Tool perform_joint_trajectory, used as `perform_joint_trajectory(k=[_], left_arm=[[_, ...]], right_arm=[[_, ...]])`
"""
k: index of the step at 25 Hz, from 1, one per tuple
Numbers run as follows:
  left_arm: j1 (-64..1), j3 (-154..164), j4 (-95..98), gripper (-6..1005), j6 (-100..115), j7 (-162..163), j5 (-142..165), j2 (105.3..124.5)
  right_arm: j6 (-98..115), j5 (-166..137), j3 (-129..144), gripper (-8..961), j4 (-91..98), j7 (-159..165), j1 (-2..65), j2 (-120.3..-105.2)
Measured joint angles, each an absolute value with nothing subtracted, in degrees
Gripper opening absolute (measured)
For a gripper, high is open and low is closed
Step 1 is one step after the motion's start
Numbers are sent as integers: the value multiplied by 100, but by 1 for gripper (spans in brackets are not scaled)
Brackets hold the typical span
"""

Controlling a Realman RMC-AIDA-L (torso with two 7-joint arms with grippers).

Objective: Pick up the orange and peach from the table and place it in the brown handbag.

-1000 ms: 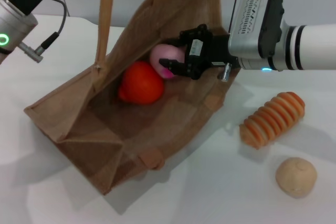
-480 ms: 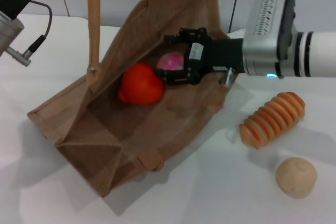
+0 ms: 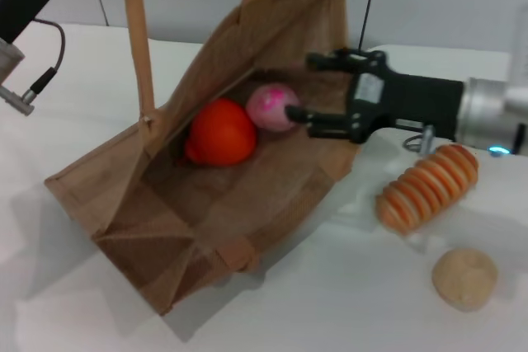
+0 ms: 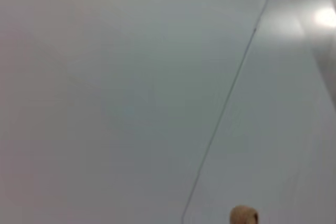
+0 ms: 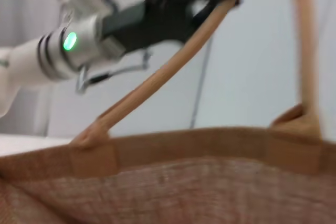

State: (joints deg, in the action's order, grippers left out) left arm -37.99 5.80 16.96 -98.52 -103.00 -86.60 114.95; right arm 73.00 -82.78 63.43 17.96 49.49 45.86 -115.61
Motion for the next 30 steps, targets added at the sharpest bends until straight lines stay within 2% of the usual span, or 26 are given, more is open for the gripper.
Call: perform_joint_trajectory(k=[10,21,27,30], left_arm=[[-3755,666,1623,121,-9128,-11145,-8388,11608],[-3906,621,581,121,-7926,-13717,-8134,11651],[-3871,493,-281,335,-7820,-15555,-8870,11685],[-3787,466,-631,574,-7832,-16077,-9734,11697]], right_arm=[[7523,-7277,5265,806,2047,4213,3562,-11534],[7561,-7276,3861,804,1589,3639,3410,-11552],[7571,-7276,3219,804,1416,3335,3321,-11563],[7661,-7272,2593,803,1121,2811,3303,-11569]])
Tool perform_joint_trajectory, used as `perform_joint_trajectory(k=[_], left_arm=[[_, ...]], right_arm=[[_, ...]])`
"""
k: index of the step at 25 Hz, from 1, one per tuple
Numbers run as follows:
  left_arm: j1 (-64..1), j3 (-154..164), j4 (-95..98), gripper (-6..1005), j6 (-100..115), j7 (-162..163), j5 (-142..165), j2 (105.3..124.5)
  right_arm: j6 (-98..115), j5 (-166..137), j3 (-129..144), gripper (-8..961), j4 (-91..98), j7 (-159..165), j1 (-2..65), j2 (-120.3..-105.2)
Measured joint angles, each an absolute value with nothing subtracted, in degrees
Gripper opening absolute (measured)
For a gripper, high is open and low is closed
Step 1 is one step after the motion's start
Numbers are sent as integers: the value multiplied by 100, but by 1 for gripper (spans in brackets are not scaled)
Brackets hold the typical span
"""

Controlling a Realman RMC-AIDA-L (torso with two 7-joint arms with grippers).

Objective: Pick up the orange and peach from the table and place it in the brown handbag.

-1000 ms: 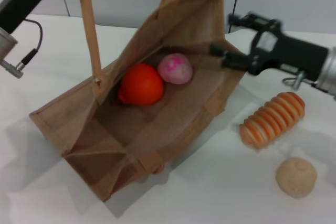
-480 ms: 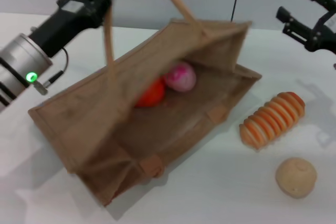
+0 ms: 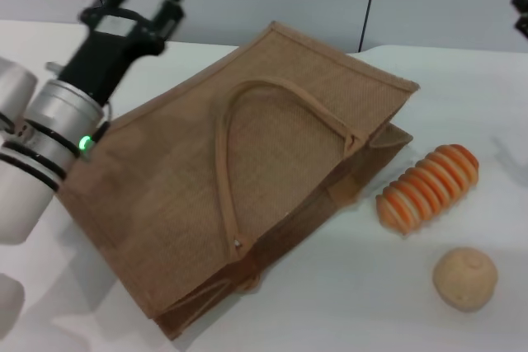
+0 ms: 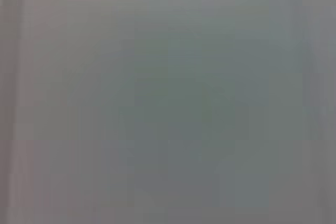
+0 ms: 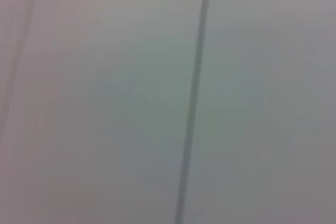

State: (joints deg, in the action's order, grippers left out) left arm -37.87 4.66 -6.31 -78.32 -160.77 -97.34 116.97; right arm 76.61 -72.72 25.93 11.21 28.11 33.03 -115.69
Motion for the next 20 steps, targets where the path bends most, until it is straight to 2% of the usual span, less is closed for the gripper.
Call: perform_joint_trajectory(k=[10,16,20], left_arm=[[-3507,439,-911,807,-7877,-16232,-11488,11708],[-3435,469,-1022,865,-7888,-16217,-11984,11696],[-3431,454,-998,866,-7979,-16026,-11995,11690]], right_arm=[[8141,-7265,334,804,283,1512,3070,-11579],[8114,-7266,-275,805,124,1308,3021,-11587],[8128,-7269,-289,806,120,1305,3015,-11586]])
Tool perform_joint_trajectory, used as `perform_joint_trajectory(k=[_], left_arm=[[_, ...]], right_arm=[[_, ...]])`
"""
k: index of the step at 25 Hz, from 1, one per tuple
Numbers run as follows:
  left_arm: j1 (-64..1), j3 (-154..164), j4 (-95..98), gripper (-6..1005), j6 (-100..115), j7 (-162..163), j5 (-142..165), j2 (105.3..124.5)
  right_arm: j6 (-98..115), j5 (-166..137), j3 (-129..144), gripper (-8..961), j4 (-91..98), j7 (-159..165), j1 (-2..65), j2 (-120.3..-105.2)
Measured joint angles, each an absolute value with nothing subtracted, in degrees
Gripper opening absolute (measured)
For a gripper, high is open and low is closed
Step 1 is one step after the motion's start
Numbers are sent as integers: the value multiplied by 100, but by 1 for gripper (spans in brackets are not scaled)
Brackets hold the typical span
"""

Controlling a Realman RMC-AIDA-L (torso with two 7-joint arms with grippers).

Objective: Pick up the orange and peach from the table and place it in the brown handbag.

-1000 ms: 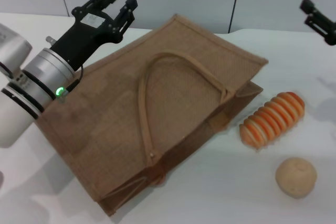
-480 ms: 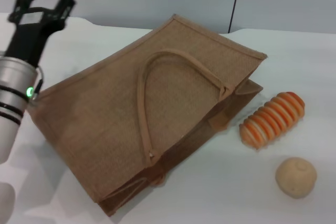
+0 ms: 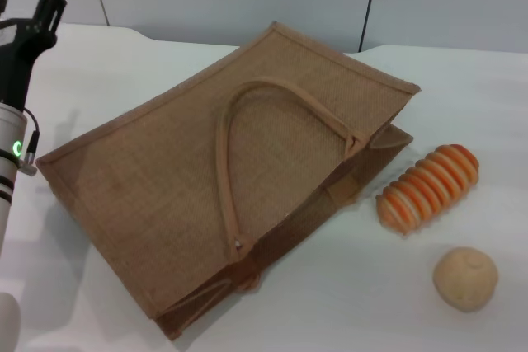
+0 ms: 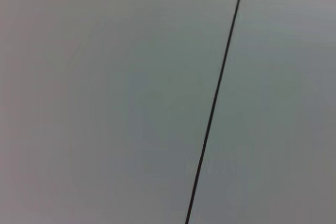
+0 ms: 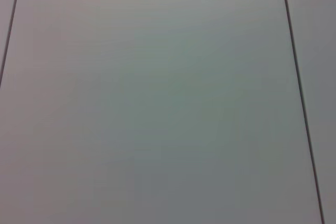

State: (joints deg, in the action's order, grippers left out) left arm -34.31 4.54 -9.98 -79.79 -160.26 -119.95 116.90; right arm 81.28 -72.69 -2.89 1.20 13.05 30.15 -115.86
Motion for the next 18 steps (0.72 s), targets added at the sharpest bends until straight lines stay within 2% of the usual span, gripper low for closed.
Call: perform_joint_trajectory(k=[18], left_arm=[[-3414,460,-975,858,-8014,-15955,-12323,11693]], right_arm=[[8098,-7274,-284,807,114,1235,3000,-11583]])
